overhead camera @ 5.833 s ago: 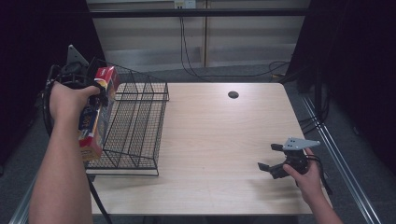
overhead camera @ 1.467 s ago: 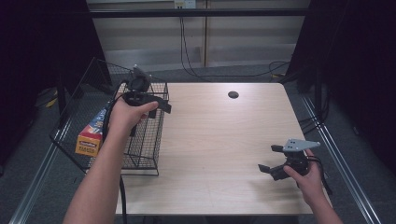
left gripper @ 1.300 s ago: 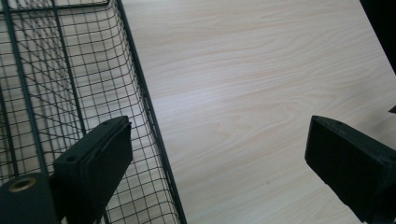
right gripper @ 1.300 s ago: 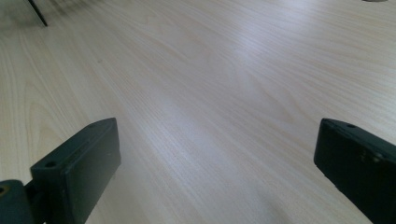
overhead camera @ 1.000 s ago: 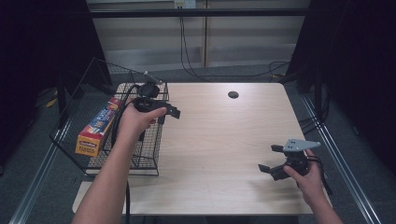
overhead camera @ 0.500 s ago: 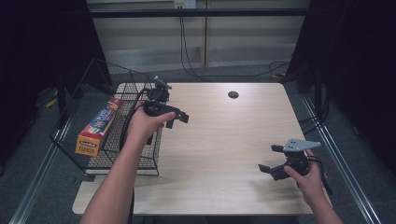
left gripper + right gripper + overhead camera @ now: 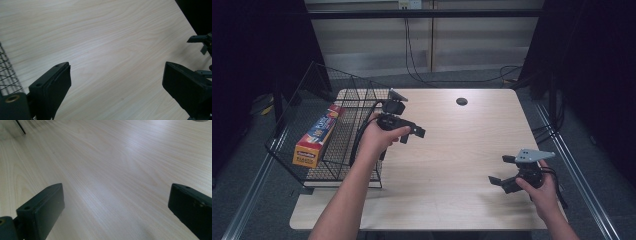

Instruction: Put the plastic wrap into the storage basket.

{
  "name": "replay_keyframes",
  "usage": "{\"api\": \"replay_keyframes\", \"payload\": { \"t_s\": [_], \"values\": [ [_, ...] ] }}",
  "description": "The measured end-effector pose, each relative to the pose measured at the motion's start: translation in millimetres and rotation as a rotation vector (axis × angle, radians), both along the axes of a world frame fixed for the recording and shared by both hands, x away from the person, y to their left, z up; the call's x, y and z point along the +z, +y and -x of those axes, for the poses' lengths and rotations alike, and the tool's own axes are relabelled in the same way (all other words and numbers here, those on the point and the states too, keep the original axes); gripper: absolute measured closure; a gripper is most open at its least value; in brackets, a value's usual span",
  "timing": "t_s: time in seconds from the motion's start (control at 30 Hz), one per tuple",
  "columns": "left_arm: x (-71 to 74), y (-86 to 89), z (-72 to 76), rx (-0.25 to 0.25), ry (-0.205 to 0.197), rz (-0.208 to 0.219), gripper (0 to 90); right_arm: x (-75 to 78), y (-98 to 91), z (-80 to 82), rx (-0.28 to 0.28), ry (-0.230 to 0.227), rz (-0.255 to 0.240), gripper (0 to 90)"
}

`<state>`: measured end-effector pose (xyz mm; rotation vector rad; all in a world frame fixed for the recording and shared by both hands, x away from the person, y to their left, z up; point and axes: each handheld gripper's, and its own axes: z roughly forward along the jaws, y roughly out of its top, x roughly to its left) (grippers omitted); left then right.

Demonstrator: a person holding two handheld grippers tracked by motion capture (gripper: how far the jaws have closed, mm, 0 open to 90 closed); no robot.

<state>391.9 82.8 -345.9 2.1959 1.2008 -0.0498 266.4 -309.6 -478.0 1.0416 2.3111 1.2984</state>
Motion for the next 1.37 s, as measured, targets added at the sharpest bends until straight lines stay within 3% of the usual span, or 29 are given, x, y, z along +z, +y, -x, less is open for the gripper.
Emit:
{"api": "replay_keyframes", "payload": {
  "t_s": [0.4,0.73,0.83,1.13,1.37],
  "values": [
    [-16.1,-17.4,7.9,-0.048,0.006,0.017,8.3,-0.4,0.5,-0.3,0.003,0.001,0.001,0.3],
    [-33.9,-32.1,20.1,-0.100,0.007,-0.001,8.2,-0.3,0.9,-0.1,0.006,0.005,0.001,0.3],
    [-37.9,-35.3,23.4,-0.094,0.007,0.000,8.2,-0.4,1.1,-0.2,0.006,0.007,0.001,0.3],
    [-64.4,-46.4,37.7,-0.137,0.005,0.002,8.1,-1.5,2.0,-0.9,0.011,0.006,0.008,0.3],
    [-83.2,-50.3,46.2,-0.164,0.013,-0.021,7.3,-2.6,2.7,-0.8,0.017,0.013,0.020,0.3]
  ]
}}
